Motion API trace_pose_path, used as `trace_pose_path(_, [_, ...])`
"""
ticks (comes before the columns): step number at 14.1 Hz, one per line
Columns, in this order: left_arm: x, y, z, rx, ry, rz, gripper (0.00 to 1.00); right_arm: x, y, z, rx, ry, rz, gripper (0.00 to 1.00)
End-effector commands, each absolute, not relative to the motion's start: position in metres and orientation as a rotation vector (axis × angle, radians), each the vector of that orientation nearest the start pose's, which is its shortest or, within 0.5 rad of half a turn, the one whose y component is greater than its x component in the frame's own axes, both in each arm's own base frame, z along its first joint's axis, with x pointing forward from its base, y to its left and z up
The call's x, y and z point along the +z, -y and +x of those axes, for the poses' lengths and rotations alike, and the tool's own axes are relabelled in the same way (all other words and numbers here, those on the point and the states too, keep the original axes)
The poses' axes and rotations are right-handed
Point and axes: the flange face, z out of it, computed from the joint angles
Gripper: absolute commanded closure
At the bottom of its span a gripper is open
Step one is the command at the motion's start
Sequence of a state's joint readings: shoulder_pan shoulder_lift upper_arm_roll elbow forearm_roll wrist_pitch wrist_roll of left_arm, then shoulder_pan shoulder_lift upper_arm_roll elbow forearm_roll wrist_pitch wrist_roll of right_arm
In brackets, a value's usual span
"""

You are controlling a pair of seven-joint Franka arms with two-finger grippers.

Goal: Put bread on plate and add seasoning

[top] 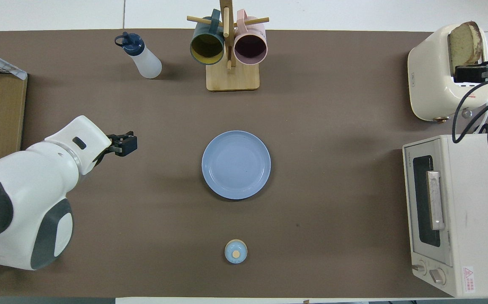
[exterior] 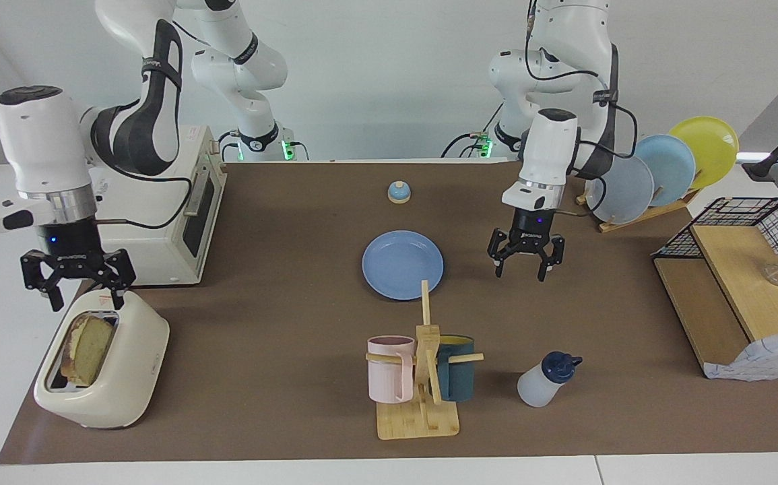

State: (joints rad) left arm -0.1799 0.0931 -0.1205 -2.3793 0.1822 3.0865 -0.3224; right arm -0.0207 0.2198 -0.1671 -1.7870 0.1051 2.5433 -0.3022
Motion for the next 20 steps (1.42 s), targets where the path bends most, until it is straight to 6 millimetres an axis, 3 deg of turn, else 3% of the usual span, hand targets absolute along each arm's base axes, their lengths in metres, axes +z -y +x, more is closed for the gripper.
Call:
trace_pose_path(1, [0.346,0.178,0.551,-1.013,-0.196,-3.125,0.00,0.487,0.129,0.667,-0.893,0.087,-3.101,0.27])
trace_pose_path(2, [0.339,0.179,0.558,-1.003,-0.193,-3.127,0.00,0.488,0.129,0.670,-0.901,0.093,-3.102,0.47])
trace_pose_path(4, [0.338,0.175,0.582,-1.006,-0.169,-3.113,0.00,0.486,0.125,0.672,-0.901,0.094,-3.098,0.61])
trace_pose_path(5, [0.335,0.175,0.591,-0.952,-0.172,-3.106,0.00,0.486,0.124,0.672,-0.903,0.097,-3.098,0.72])
trace_pose_path(7, [0.346,0.177,0.618,-0.886,-0.167,-3.086,0.00,0.486,0.125,0.672,-0.903,0.101,-3.100,0.94])
trace_pose_path(8, [0.350,0.180,0.628,-0.863,-0.162,-3.084,0.00,0.488,0.127,0.672,-0.894,0.111,-3.103,1.00])
trace_pose_path(10, [0.338,0.197,0.638,-0.838,-0.188,-3.086,0.00,0.508,0.127,0.678,-0.859,0.191,-3.112,1.00])
trace_pose_path(13, [0.330,0.194,0.656,-0.862,-0.186,-3.034,0.00,0.557,0.109,0.705,-0.621,0.336,-3.131,1.00])
trace_pose_path(15, [0.323,0.197,0.666,-0.880,-0.150,-3.039,0.00,0.590,0.094,0.701,-0.511,0.366,-3.120,1.00])
trace_pose_path(16, [0.322,0.197,0.667,-0.893,-0.139,-3.039,0.00,0.600,0.080,0.697,-0.490,0.399,-3.109,1.00])
trace_pose_path(18, [0.327,0.188,0.676,-0.922,-0.125,-3.018,0.00,0.613,0.027,0.691,-0.459,0.480,-3.080,1.00])
trace_pose_path(20, [0.320,0.194,0.680,-0.923,-0.128,-3.018,0.00,0.620,-0.010,0.682,-0.413,0.373,-3.057,1.00])
